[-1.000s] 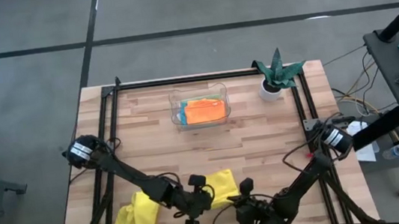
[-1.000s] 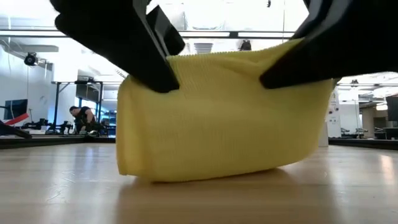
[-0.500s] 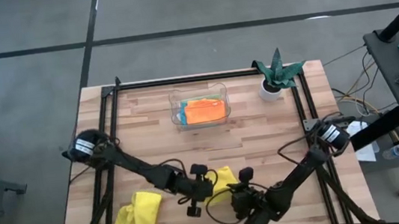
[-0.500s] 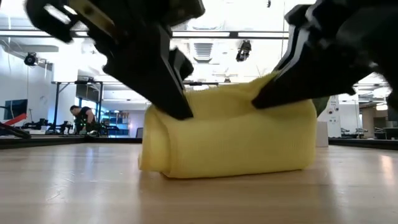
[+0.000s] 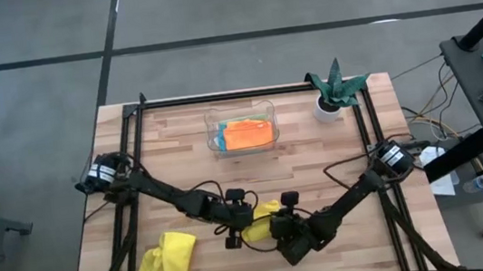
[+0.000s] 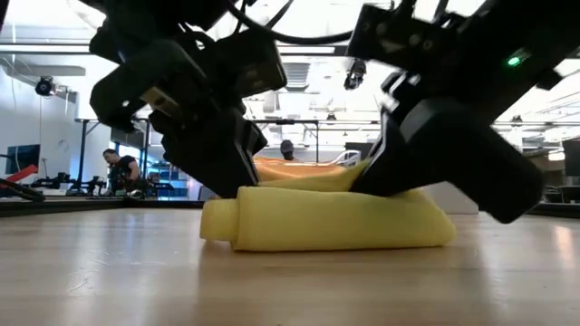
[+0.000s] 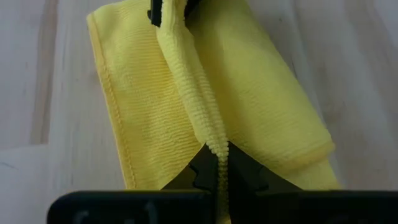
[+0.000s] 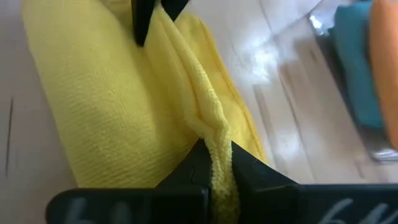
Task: Fold microfiber towels
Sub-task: Fold the top yellow towel
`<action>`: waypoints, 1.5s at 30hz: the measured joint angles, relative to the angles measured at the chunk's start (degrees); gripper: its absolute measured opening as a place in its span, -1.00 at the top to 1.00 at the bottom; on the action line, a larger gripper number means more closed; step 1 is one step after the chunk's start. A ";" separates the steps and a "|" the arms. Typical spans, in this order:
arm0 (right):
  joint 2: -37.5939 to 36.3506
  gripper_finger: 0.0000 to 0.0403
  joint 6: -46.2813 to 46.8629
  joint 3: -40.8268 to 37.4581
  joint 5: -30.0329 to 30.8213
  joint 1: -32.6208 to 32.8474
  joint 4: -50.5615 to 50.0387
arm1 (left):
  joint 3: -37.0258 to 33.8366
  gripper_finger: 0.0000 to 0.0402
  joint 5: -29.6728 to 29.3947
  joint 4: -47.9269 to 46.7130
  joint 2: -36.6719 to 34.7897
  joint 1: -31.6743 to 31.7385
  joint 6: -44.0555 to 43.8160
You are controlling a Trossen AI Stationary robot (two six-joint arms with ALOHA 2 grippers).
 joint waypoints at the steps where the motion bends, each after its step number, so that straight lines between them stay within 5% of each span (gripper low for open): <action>1: 0.00 0.96 -0.02 -0.47 -0.98 -0.38 0.75 | -0.08 1.00 -0.22 -0.08 0.00 0.00 0.00; 10: 0.02 0.88 -0.02 -2.15 -2.56 -1.29 2.88 | -0.24 0.85 -0.24 -0.96 0.00 0.44 0.04; 22: 0.04 0.33 1.32 -2.21 -1.71 -1.33 2.16 | -0.46 0.27 -7.25 -5.93 -4.71 0.39 -0.02; 32: 0.07 0.01 1.47 -2.18 0.33 -1.33 2.59 | -0.63 0.25 -10.25 -3.09 -8.22 -0.40 -1.40; 45: -0.44 -0.04 1.41 -1.86 1.24 -1.29 2.72 | -0.90 0.25 -11.91 4.09 -0.47 -1.84 0.00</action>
